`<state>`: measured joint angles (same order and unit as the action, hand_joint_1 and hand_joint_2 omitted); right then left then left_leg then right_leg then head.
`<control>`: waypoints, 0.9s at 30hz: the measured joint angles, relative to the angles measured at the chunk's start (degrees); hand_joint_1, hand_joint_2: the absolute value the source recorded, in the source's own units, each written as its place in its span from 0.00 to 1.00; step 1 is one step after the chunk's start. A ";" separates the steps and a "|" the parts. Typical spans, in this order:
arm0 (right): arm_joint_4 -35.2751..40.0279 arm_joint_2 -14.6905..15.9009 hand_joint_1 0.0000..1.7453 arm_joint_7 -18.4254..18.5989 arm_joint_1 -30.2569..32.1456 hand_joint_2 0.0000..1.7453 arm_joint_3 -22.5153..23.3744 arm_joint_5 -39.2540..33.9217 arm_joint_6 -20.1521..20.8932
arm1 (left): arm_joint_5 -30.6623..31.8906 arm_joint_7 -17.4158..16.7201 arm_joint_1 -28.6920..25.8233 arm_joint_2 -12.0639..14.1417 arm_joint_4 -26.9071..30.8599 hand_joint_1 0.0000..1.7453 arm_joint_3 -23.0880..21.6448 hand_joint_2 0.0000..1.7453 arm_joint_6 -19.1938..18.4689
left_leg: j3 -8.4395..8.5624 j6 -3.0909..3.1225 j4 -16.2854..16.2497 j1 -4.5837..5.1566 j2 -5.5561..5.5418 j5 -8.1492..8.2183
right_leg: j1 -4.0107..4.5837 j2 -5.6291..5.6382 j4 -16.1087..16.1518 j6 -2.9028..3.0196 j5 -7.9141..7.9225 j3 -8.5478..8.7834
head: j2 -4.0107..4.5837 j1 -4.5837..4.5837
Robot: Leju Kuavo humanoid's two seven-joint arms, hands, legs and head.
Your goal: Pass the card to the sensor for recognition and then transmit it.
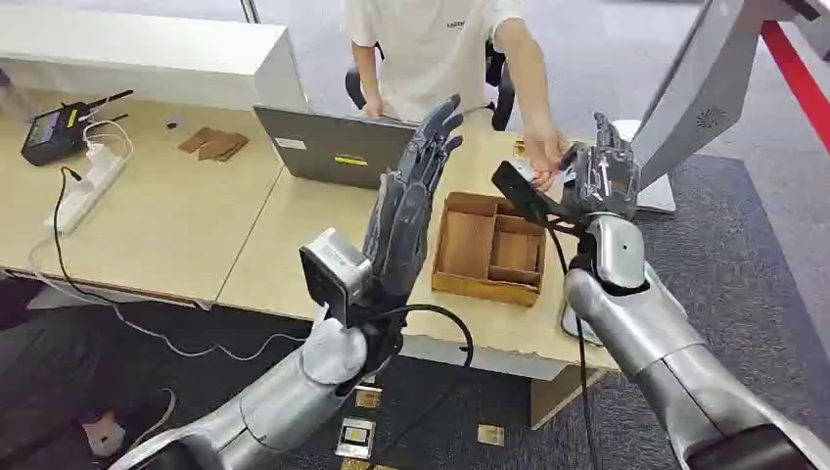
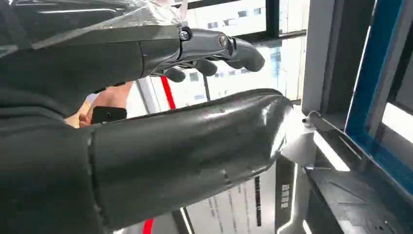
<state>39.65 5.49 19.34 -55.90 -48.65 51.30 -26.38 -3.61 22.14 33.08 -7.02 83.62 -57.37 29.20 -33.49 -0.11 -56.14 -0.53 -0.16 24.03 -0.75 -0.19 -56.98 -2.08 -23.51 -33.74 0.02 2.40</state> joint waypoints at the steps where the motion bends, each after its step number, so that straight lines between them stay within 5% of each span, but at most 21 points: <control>1: 0.00 0.02 1.00 0.04 0.00 1.00 0.00 -0.07 -0.02 | 0.00 0.00 0.00 0.00 -0.04 0.00 -0.04 0.00 0.00 | 0.00 0.00 0.00 0.00 0.00 0.00 | 0.00 0.00 0.00 0.00 0.00 0.00 | 0.00 0.00; 27: 0.85 6.01 1.00 2.45 2.44 1.00 0.13 -1.81 0.76 | 0.63 -1.55 0.01 0.26 -0.11 0.00 -0.76 0.00 2.34 | 0.01 0.00 -0.04 0.01 -0.02 0.00 | -0.02 0.00 0.00 -0.01 0.01 0.01 | 0.00 0.00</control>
<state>40.50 11.50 21.79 -53.46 -48.52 49.48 -25.62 -2.97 20.59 33.09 -6.75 83.52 -58.14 31.54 -33.48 -0.11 -56.17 -0.52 -0.17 24.03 -0.76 -0.19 -56.97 -2.08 -23.50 -33.74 0.02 2.40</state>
